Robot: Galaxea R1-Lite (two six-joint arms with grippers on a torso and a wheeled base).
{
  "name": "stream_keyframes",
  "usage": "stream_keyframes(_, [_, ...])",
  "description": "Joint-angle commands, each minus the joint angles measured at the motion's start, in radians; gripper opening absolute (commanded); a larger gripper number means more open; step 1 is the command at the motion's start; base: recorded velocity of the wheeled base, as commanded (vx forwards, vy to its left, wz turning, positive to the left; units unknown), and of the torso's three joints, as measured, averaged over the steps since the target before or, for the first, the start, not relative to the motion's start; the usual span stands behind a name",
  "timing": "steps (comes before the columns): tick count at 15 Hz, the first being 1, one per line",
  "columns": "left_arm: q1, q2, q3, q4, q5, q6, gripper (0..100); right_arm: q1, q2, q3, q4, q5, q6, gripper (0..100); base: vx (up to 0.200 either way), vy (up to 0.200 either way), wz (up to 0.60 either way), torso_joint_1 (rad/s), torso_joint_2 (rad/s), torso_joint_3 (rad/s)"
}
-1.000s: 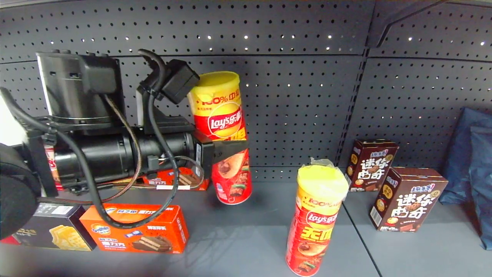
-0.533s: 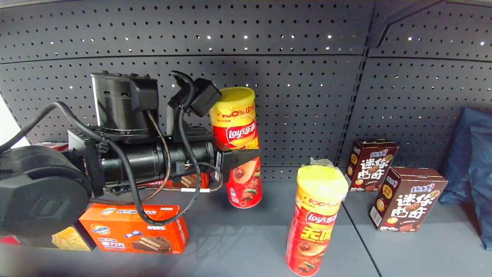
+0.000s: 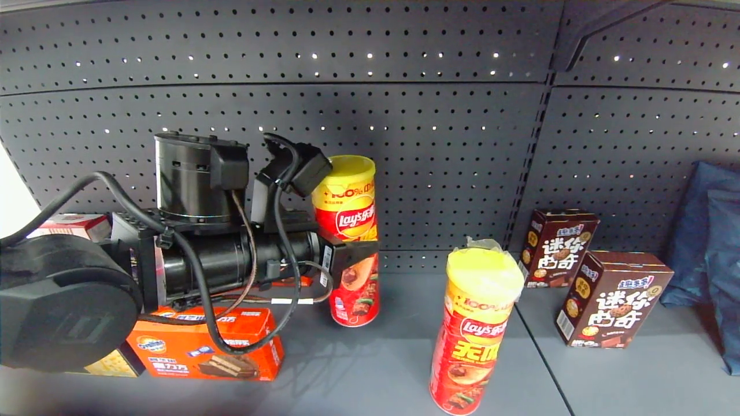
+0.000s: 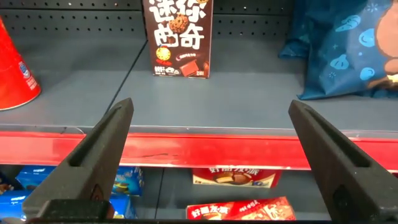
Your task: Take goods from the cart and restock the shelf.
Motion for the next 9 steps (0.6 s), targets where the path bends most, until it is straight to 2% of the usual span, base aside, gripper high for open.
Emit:
stream_keyframes(1, [-0.005,0.004,-0.005,-0.001,-0.001,0.002,0,0.000,0.000,0.000,0.000,0.000,0.000,100,0.000,0.000,0.00,0.000,0.00,0.000])
stream_keyframes(2, [-0.006,0.005,-0.006,0.001,-0.001,0.002,0,0.000,0.000,0.000,0.000,0.000,0.000,100,0.000,0.000,0.00,0.000,0.00,0.000])
stream_keyframes(3, [-0.006,0.005,-0.003,0.001,-0.001,0.016,0,0.000,0.000,0.000,0.000,0.001,0.000,100,0.000,0.000,0.00,0.000,0.00,0.000])
stream_keyframes(4, [-0.005,0.005,0.000,0.005,-0.001,0.055,0,0.000,0.000,0.000,0.000,0.000,0.000,100,0.000,0.000,0.00,0.000,0.00,0.000])
stream_keyframes(7, [0.003,0.004,-0.010,0.050,0.004,0.118,0,0.000,0.000,0.000,0.000,0.000,0.000,100,0.000,0.000,0.00,0.000,0.00,0.000])
stream_keyframes(8, [0.003,0.002,-0.013,0.090,0.002,0.132,0,0.000,0.000,0.000,0.000,0.000,0.000,100,0.000,0.000,0.00,0.000,0.00,0.000])
stream_keyframes(9, [0.002,0.008,-0.023,0.094,-0.004,0.132,0,0.000,0.000,0.000,0.000,0.000,0.000,100,0.000,0.000,0.00,0.000,0.00,0.000])
